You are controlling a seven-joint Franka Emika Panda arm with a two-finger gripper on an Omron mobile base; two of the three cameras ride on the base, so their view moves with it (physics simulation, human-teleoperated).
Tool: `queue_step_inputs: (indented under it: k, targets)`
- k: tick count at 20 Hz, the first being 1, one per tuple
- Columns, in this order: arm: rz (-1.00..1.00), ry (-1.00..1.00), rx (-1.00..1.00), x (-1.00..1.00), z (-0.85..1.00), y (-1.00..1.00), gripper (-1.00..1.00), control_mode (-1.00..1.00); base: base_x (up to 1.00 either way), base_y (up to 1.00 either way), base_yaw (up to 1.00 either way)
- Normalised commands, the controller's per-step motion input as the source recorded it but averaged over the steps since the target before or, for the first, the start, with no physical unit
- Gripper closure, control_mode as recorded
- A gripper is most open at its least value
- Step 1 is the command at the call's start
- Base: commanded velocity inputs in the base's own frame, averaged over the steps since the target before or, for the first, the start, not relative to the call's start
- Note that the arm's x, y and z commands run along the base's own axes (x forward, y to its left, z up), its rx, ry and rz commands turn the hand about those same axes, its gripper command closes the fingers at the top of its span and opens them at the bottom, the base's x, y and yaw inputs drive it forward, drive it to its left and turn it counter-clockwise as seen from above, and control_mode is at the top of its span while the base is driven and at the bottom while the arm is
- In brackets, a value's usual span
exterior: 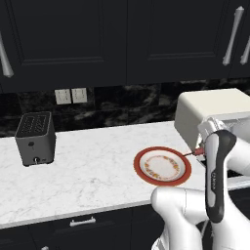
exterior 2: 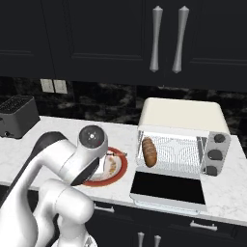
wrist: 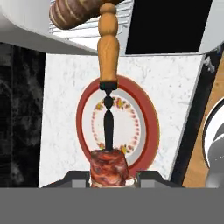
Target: Pick up the kebab skewer and baguette bread, and place them inside the toaster oven. Close the toaster oven door and start by setting the timer.
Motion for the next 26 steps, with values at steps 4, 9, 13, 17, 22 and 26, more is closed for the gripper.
queue_step_inputs:
  k: [4, 9, 13, 17, 22, 26]
  targets:
    - [-0.36, 0.20, 0.00, -0.01, 0.92, -0.94, 1.00, -1.00, 0.00, 0.00, 0.00]
    - [-0.30, 0.08, 0.00, -0.01, 0.44, -1.00, 1.00, -1.00, 0.00, 0.00, 0.00]
    - [-0.18, 0.00, 0.06, 0.05, -0.01, -0.89, 1.00, -1.00, 0.00, 0.00, 0.00]
    - [-0.13, -0.02, 0.15, 0.00, -0.14, -0.75, 1.00, -1.00, 0.00, 0.00, 0.00]
    - [-0.08, 0.01, 0.22, 0.50, -0.30, -0.45, 1.00, -1.00, 0.00, 0.00, 0.00]
    - [0.00, -0.03, 0.18, 0.05, -0.41, -0.08, 1.00, -1.00, 0.00, 0.00, 0.00]
